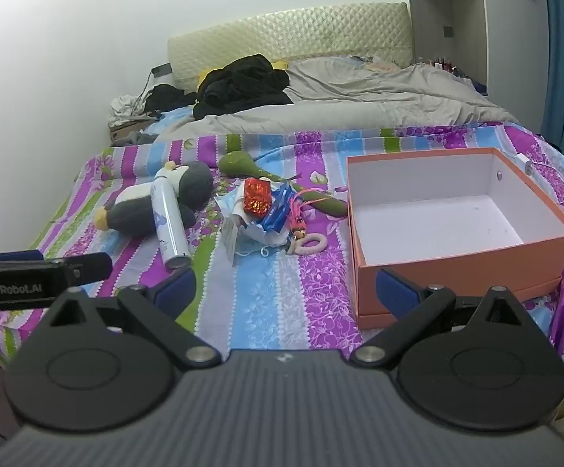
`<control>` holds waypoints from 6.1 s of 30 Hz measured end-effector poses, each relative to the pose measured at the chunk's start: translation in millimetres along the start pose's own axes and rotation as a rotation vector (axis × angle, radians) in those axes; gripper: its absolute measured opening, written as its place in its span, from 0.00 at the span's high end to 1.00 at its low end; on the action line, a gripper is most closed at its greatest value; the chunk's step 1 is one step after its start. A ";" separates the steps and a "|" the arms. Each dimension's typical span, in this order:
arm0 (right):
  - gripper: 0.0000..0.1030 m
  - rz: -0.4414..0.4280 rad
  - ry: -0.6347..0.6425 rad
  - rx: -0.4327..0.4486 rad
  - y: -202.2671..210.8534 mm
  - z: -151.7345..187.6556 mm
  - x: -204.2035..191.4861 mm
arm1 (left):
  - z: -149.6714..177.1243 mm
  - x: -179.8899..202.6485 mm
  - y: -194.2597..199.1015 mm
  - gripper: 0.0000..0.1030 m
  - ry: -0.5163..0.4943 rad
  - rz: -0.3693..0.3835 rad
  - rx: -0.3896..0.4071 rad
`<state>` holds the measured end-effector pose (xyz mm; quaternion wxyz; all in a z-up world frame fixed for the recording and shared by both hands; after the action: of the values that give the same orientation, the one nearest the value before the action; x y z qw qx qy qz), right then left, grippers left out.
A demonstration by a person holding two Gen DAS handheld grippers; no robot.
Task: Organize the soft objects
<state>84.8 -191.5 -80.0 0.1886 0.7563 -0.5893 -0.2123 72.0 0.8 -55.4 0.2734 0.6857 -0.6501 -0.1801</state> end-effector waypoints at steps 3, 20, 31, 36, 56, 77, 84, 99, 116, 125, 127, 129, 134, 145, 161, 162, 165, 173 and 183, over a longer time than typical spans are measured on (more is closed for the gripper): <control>0.02 -0.001 0.002 -0.001 -0.3 0.1 -0.5 | -0.5 1.5 -0.2 0.00 -0.011 -0.003 0.006; 0.02 -0.005 -0.005 -0.007 0.1 1.3 0.6 | 2.5 8.6 -2.2 0.00 -0.010 0.000 0.008; 0.02 -0.007 -0.005 -0.006 0.3 -0.1 0.4 | 2.1 3.7 -1.6 0.00 -0.005 0.011 0.001; 0.02 -0.008 -0.005 -0.004 0.1 -0.9 0.6 | 2.7 3.1 -1.8 0.00 -0.005 0.012 -0.002; 0.02 -0.012 -0.010 -0.008 -5.3 1.2 -0.8 | 6.9 -1.2 -7.6 0.00 0.002 0.006 -0.014; 0.02 -0.033 -0.046 -0.041 -25.8 7.6 4.6 | 16.4 -2.0 -35.0 0.00 0.019 0.004 -0.073; 0.02 -0.076 -0.064 -0.064 -47.8 2.7 3.4 | 10.5 -8.9 -62.1 0.00 0.047 -0.016 -0.091; 0.02 -0.166 -0.013 -0.133 -124.5 -19.6 -15.2 | -1.4 -53.4 -136.9 0.00 0.150 -0.057 -0.107; 0.07 -0.269 0.030 -0.172 -214.4 -43.2 -44.4 | -10.4 -75.2 -218.1 0.00 0.236 0.000 -0.098; 0.23 -0.265 -0.025 -0.198 -265.8 -58.4 -32.1 | -17.9 -60.5 -271.5 0.19 0.257 0.089 -0.103; 0.25 -0.259 -0.035 -0.203 -276.7 -62.6 -30.1 | -21.2 -55.8 -283.5 0.26 0.259 0.113 -0.101; 0.26 -0.263 -0.053 -0.208 -289.9 -67.3 -28.8 | -24.8 -52.2 -296.1 0.31 0.267 0.132 -0.096; 0.26 -0.250 -0.084 -0.223 -326.7 -75.5 -22.3 | -30.5 -42.5 -330.2 0.35 0.325 0.219 -0.106; 0.34 -0.243 -0.140 -0.363 -392.5 -47.4 -16.4 | -8.2 -24.9 -387.3 0.55 0.333 0.277 -0.160; 0.45 -0.266 -0.099 -0.327 -369.7 -48.2 -27.9 | -2.4 -24.7 -376.2 0.94 0.312 0.253 -0.149; 0.45 -0.265 -0.097 -0.322 -364.1 -48.7 -28.3 | -2.7 -23.8 -371.7 0.94 0.312 0.257 -0.150; 0.45 -0.263 -0.093 -0.311 -346.6 -47.5 -29.4 | -5.3 -23.1 -356.3 0.95 0.312 0.268 -0.149; 0.45 -0.182 -0.109 -0.285 -300.4 -27.8 -14.2 | -0.2 -31.7 -312.4 0.95 0.308 0.245 -0.170; 0.45 -0.036 -0.097 -0.253 -254.8 2.6 0.1 | 24.5 -40.2 -272.6 0.95 0.266 0.193 -0.268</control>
<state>290.1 -132.0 -218.6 0.2500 0.7257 -0.5527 -0.3246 269.8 38.6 -245.0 0.4617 0.5954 -0.6411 -0.1458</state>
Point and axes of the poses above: each gripper's, at about its wrist camera, not at the fingertips, and y roughly against the way its jaws point, x to its right, z to its underside, the point moved 9 cm from there along -y, roughly the way its jaws point, and after that the axes turned 5 degrees about y, right-handed, at the moved point
